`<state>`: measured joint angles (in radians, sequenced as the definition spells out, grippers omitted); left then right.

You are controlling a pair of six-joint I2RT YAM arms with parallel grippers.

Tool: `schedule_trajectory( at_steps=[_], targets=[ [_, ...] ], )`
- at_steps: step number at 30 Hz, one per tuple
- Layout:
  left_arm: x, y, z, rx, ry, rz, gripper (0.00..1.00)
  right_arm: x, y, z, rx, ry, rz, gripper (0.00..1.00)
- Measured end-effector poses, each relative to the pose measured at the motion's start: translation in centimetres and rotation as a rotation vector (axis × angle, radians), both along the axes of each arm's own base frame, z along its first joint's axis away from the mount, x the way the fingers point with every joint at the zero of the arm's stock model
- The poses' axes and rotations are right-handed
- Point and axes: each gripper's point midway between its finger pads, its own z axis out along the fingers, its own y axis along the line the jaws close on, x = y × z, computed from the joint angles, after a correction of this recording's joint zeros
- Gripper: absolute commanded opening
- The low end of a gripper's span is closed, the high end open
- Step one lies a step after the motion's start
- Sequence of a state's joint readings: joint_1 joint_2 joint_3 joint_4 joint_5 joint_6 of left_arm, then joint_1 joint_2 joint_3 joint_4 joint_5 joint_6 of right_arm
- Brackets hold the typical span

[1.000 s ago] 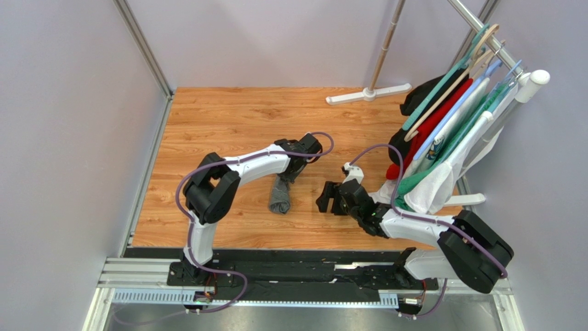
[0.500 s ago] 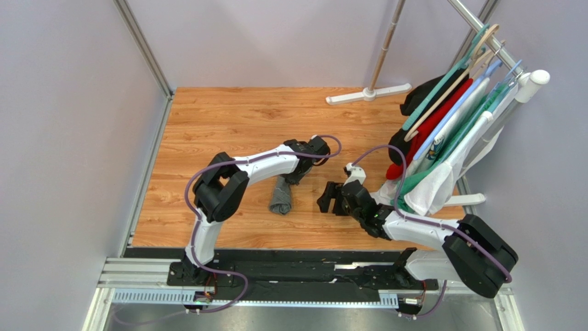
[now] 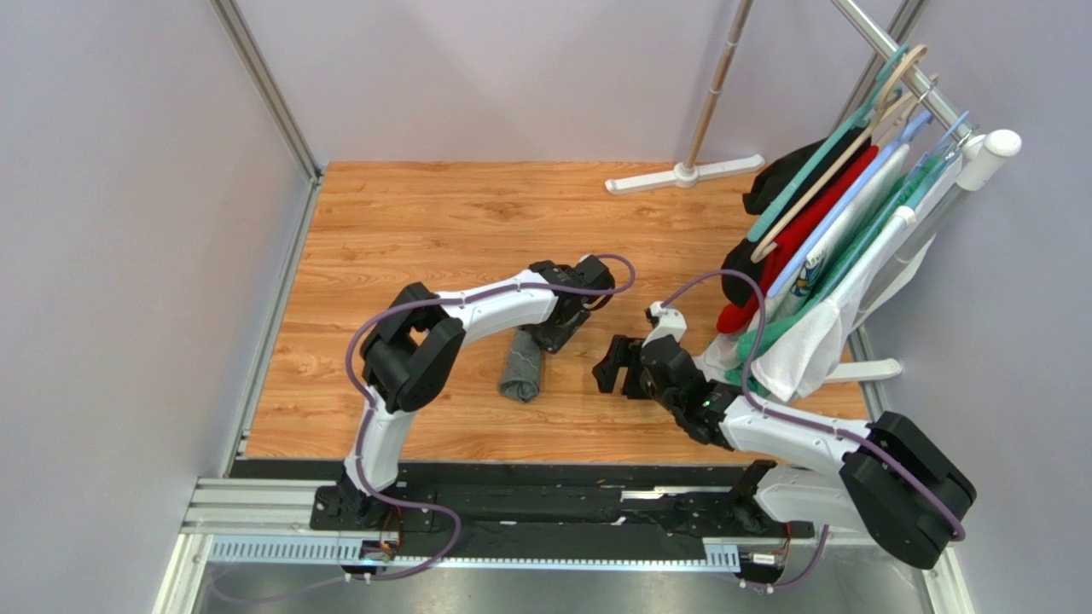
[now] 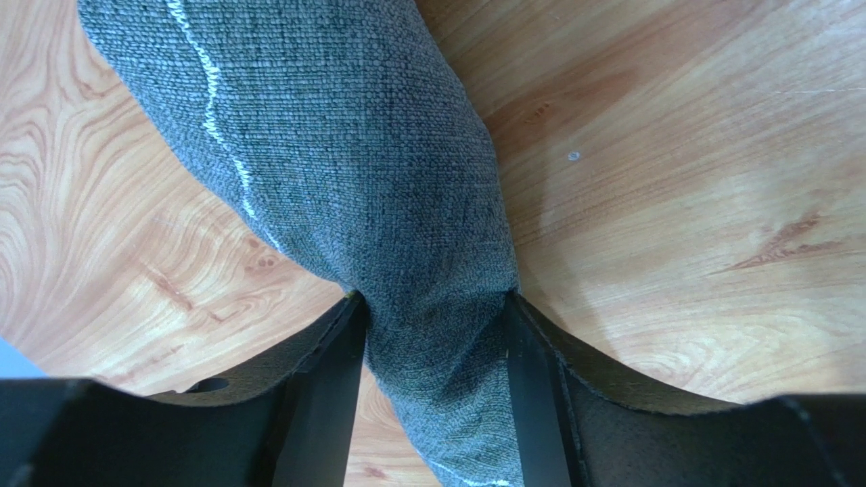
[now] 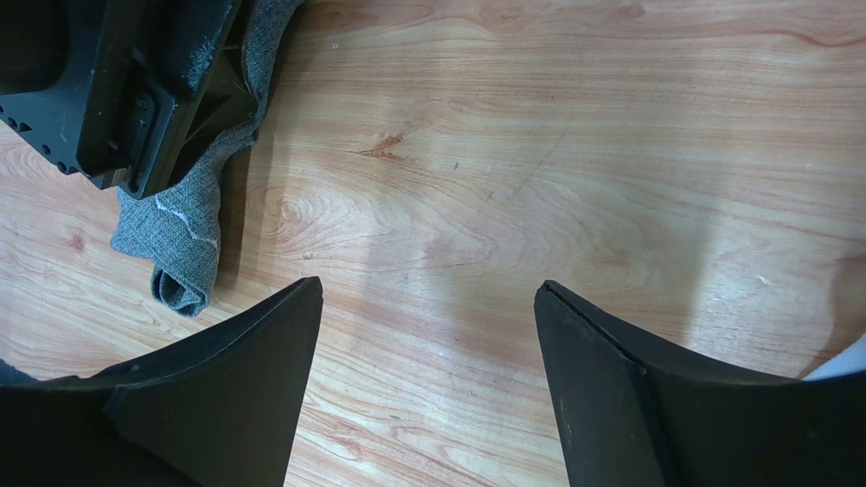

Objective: Fold the napkin, place the utensils inside, and roll it up
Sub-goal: Roll the napkin with the utensil

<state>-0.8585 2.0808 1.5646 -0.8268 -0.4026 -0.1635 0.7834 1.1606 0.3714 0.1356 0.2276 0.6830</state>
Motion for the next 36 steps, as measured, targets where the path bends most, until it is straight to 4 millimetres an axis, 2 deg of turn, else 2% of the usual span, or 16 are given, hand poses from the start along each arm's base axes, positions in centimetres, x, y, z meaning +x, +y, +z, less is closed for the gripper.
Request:
schedule_trajectory(
  at_steps=[1,3,6,8,12,18,23,27,31,36],
  targets=[
    [0.0,-0.1,0.0,-0.003,0.001,0.001,0.63,0.0,-0.1,0.0,-0.002,0.001,-0.001,0.81],
    [-0.1,-0.2,0.1,-0.013,0.003,0.003,0.73,-0.1,-0.2,0.0,-0.005,0.001,-0.004,0.81],
    [-0.3,-0.4,0.3,-0.034,0.011,0.005,0.78,-0.3,-0.5,-0.1,-0.012,0.005,-0.006,0.81],
    [-0.5,-0.7,0.6,-0.055,0.013,0.002,0.87,-0.3,-0.5,0.0,-0.012,0.003,-0.008,0.81],
    [-0.7,-1.5,1.8,-0.113,0.008,-0.008,0.88,-0.2,-0.6,0.5,-0.004,-0.01,-0.014,0.81],
    [-0.5,-2.5,3.6,-0.19,-0.018,-0.019,0.96,-0.3,-1.0,0.7,-0.01,-0.013,-0.021,0.81],
    [-0.6,-2.4,4.9,-0.244,-0.028,-0.019,0.98,-0.4,-1.2,0.4,-0.024,-0.004,-0.022,0.81],
    [-0.8,-1.3,5.7,-0.298,-0.032,-0.006,0.98,-0.5,-1.3,0.4,-0.027,-0.004,-0.025,0.81],
    [-0.6,1.0,6.8,-0.397,-0.047,0.044,0.96,-0.5,-1.3,0.4,-0.027,-0.005,-0.024,0.8],
    [-0.3,5.6,8.4,-0.62,-0.154,0.167,0.8,-0.7,-1.1,0.3,-0.031,-0.001,-0.016,0.8]
  ],
)
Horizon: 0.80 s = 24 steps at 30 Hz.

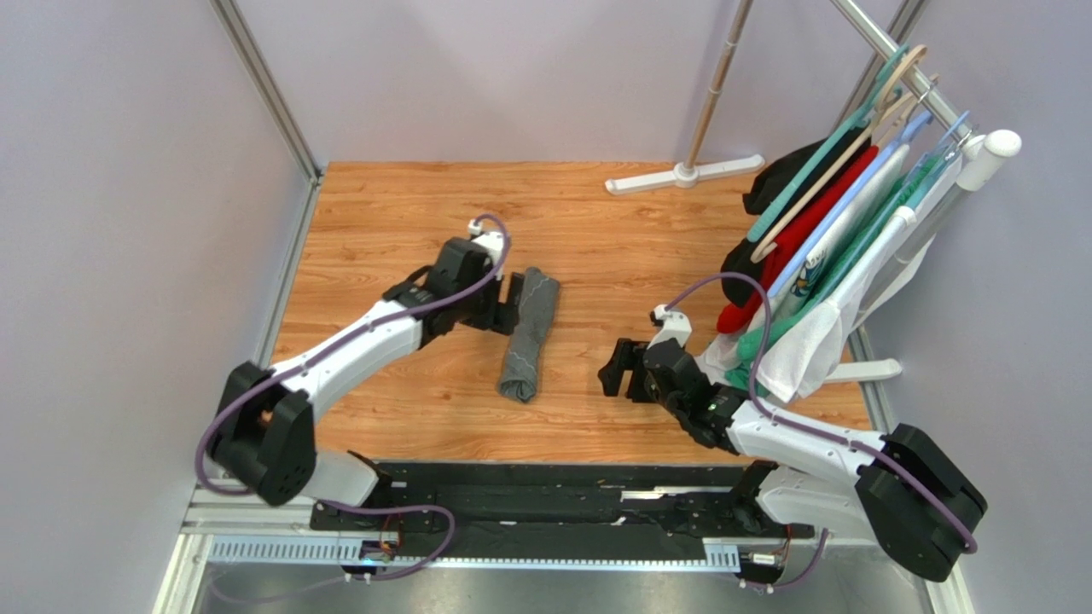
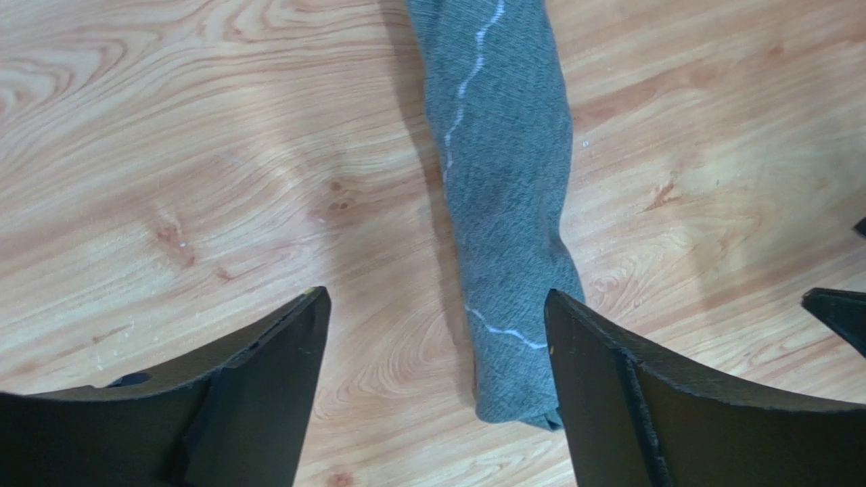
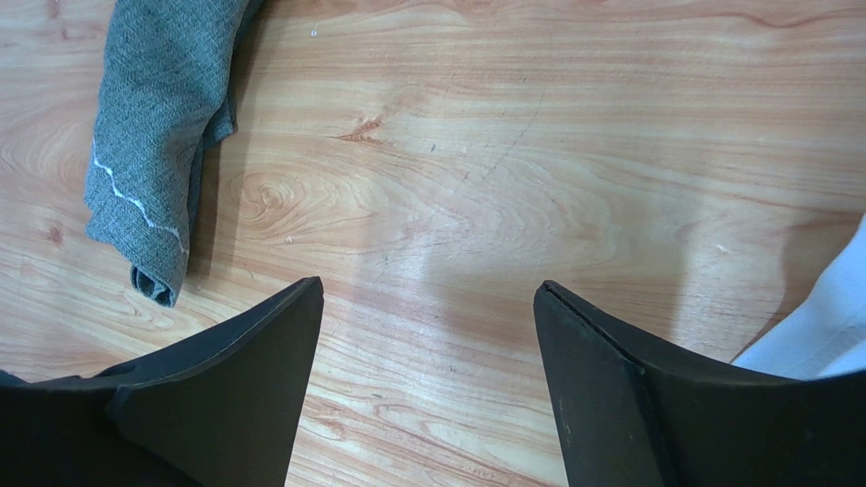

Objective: Fold the napkin, place the utensils inside, and roll it up
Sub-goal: Roll the napkin with the utensil

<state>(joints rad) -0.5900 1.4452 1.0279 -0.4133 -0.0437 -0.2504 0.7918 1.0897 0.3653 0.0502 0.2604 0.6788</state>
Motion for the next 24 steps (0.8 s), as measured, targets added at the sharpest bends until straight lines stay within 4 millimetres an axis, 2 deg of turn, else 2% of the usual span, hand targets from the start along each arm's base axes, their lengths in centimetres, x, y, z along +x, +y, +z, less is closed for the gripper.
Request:
schedule_trajectory(
  at_steps=[2,3,4,7,11,16,24],
  targets=[
    [-0.1,1.1,0.1,-0.08,-0.031,0.036,0.65,-0.2,0.2,-0.2,-0.005,0.005,0.008,0.8],
    [-0.2,1.5,-0.1,-0.118,-0.041,0.048,0.63,-0.3,0.2,-0.4,-0.009,0.009,0.012,0.8],
    [-0.4,1.6,-0.5,-0.148,-0.039,0.051,0.51,-0.3,0.3,-0.6,-0.014,0.013,0.015,0.8],
    [-0.6,0.9,-1.8,-0.207,-0.017,0.041,0.4,-0.6,0.5,-1.2,-0.029,0.028,0.024,0.8],
    [0.0,-0.2,-2.9,-0.256,0.004,0.025,0.38,-0.7,1.0,-1.4,-0.04,0.036,0.036,0.8],
    [0.6,-1.1,-3.2,-0.293,0.004,0.007,0.36,-0.5,1.7,-1.0,-0.037,0.03,0.048,0.8],
    [0.8,-1.8,-4.8,-0.304,0.04,0.001,0.33,-0.4,2.7,-1.5,-0.06,0.045,0.066,0.78]
  ],
)
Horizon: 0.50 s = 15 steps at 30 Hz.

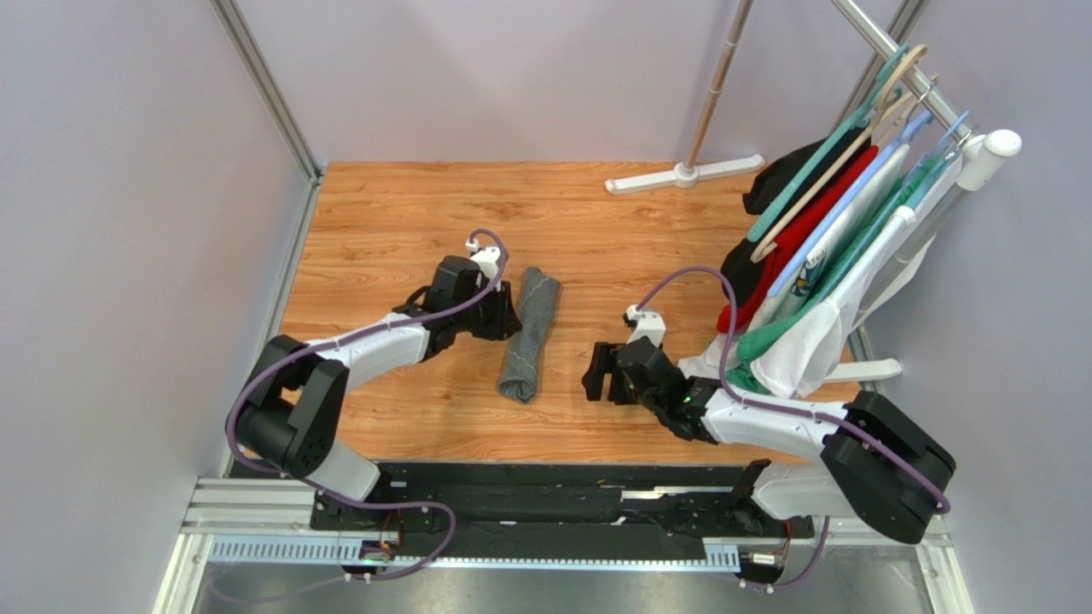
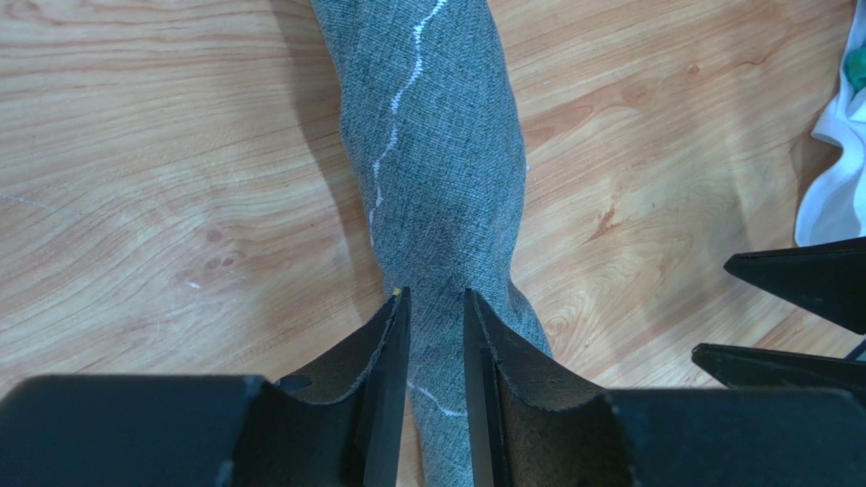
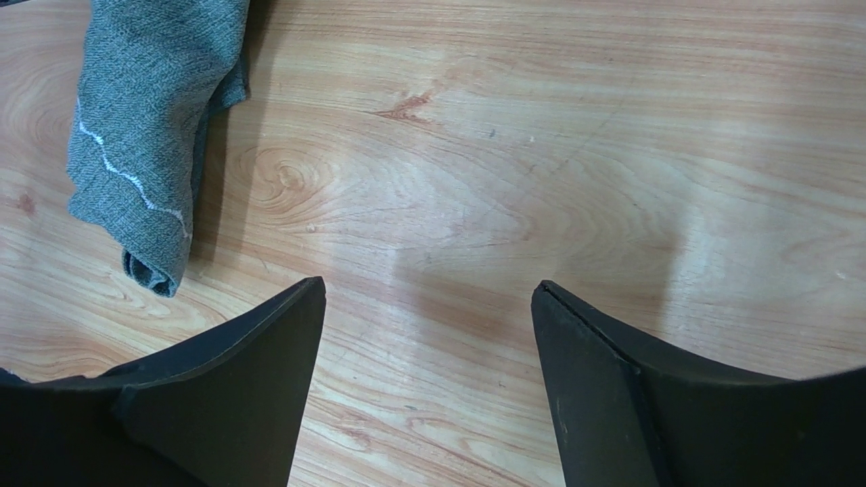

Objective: Fold the napkin, place the utensils inside, and roll it up
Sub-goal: Roll the napkin with the utensil

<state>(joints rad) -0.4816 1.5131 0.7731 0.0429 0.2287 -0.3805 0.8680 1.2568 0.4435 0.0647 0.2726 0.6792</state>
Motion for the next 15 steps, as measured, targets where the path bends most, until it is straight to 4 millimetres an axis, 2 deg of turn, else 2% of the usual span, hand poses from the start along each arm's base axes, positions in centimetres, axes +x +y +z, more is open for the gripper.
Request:
schedule_trajectory(
  at_steps=[2,15],
  targets=[
    [0.0,-0.2,0.0,-0.008,0.001,-0.005,0.29,0.0,0.3,0.0,0.0,0.001,0.005,0.78],
    [-0.4,-1.9,-0.9,-0.035,0.019,-0.043,0.29,0.2,0.6,0.0,0.002,-0.001,0.007,0.78]
  ],
)
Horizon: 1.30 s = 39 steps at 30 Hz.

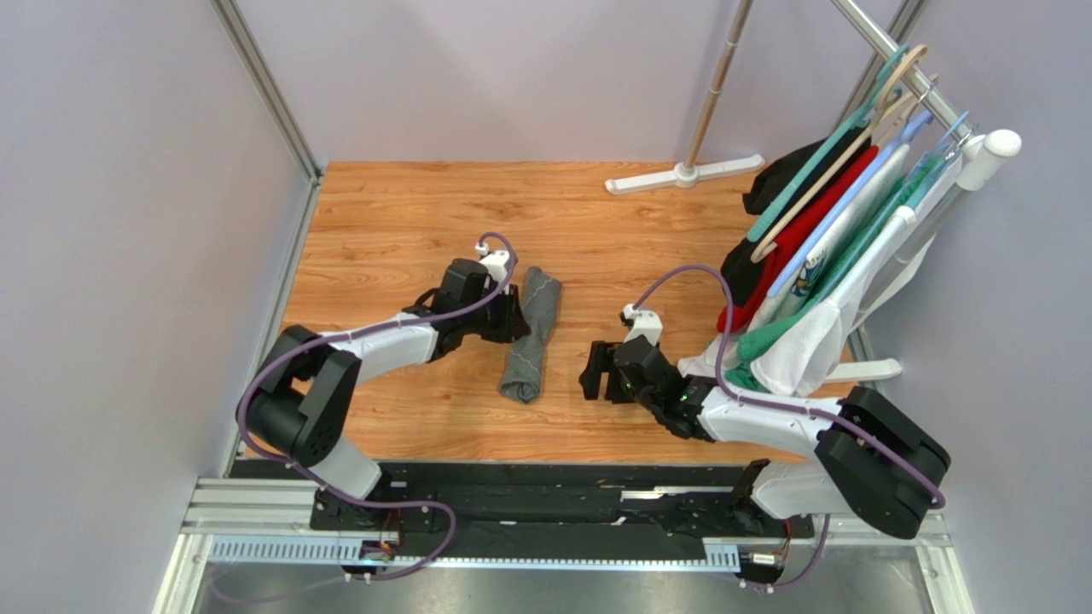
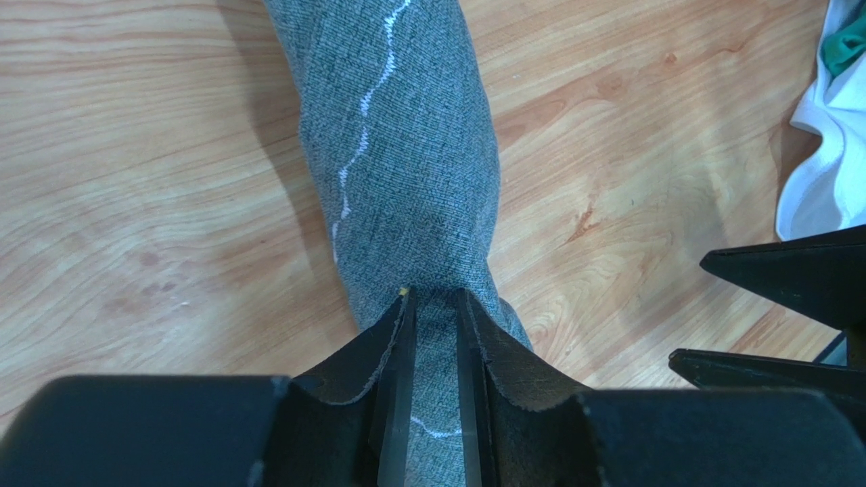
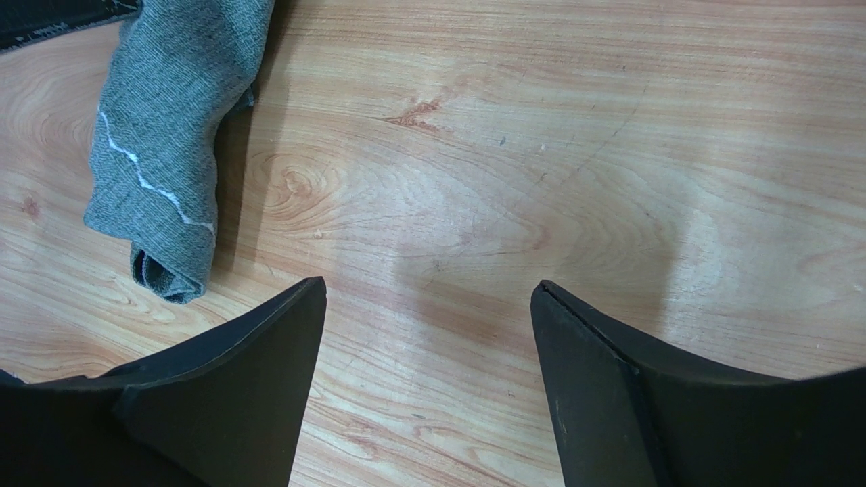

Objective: Fold the napkin, place the utensils inside, and roll it up
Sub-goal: Roll the napkin with the utensil

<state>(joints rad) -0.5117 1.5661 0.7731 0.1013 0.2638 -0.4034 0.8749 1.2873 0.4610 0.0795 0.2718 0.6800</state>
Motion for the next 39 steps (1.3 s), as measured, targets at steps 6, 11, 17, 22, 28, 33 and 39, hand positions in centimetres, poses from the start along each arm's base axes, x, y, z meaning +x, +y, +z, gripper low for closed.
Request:
schedule_trajectory(
  at_steps=[6,11,17,22,28,33,39],
  targets=[
    [-0.7,-1.7,0.2,-0.008,-0.004,-0.039,0.28,0.0,0.0,0.0,0.0,0.0,0.001,0.78],
    [-1.2,-3.5,0.4,-0.016,-0.003,-0.077,0.28,0.0,0.0,0.0,0.0,0.001,0.0,0.78],
    [-1.9,-4.2,-0.5,-0.009,0.02,-0.094,0.28,0.0,0.0,-0.1,0.0,0.002,-0.001,0.78],
    [-2.1,-4.8,-0.6,-0.014,0.031,-0.1,0.28,0.0,0.0,-0.1,0.0,0.002,-0.001,0.78],
    [-2.5,-6.1,-0.7,-0.022,0.034,-0.127,0.28,0.0,0.0,-0.1,-0.001,0.0,-0.004,0.78],
    [-2.7,-6.4,-0.8,-0.022,0.037,-0.131,0.31,0.1,-0.1,0.0,-0.003,-0.002,-0.006,0.78],
    [-2.5,-6.5,1.6,-0.026,0.002,-0.139,0.53,0.1,-0.1,0.0,-0.002,-0.002,-0.006,0.78]
  ],
)
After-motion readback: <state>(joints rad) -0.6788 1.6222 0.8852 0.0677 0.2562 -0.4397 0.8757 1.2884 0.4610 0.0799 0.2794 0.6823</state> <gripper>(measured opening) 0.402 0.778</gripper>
